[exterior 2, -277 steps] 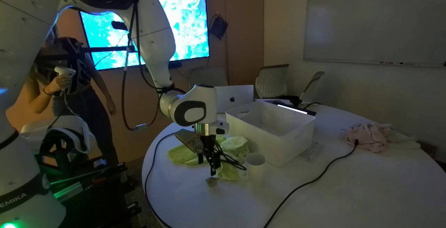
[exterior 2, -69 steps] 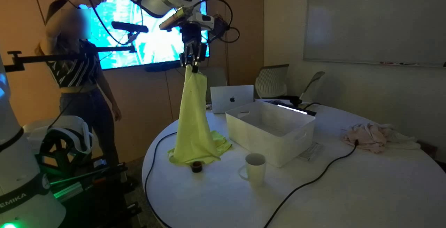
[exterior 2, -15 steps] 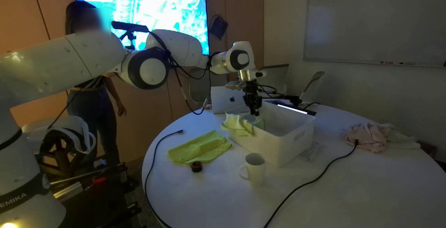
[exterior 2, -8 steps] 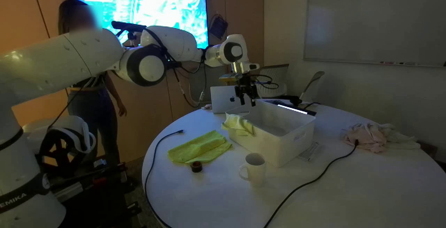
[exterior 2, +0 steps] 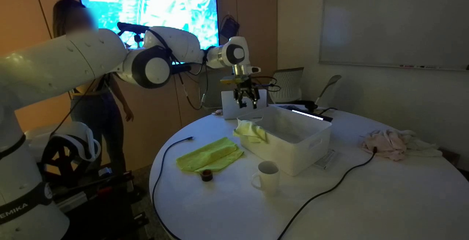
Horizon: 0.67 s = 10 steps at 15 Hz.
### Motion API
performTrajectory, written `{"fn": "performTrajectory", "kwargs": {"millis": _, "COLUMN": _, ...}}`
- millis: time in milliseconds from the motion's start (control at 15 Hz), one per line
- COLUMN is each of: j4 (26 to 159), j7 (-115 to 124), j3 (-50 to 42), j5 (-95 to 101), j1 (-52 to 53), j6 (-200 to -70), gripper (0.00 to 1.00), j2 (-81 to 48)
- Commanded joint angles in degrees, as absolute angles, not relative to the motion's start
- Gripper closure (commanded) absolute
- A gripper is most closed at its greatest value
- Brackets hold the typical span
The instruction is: Pick up the clothes from the table and put them in the box and pick up the black objects from the table and put them in the cup
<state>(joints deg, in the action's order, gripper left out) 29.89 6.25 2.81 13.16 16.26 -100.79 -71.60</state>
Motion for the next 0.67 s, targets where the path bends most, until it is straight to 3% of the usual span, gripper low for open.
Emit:
{"fn": "performTrajectory", "kwargs": {"millis": 0, "j4": 31.62, "j7": 4.65, "j3": 2.76, "j5": 13.87, "j1": 17.33, "j6": -101.34, "gripper": 0.00, "j2": -71.98}}
{"fn": "performTrajectory", "kwargs": {"millis": 600, "j4": 40.52, "j7": 7.28, "j3": 1.56, "j5": 16.31, "j1": 18.79, "j6": -104.97, "gripper": 0.00, "j2": -68.27}}
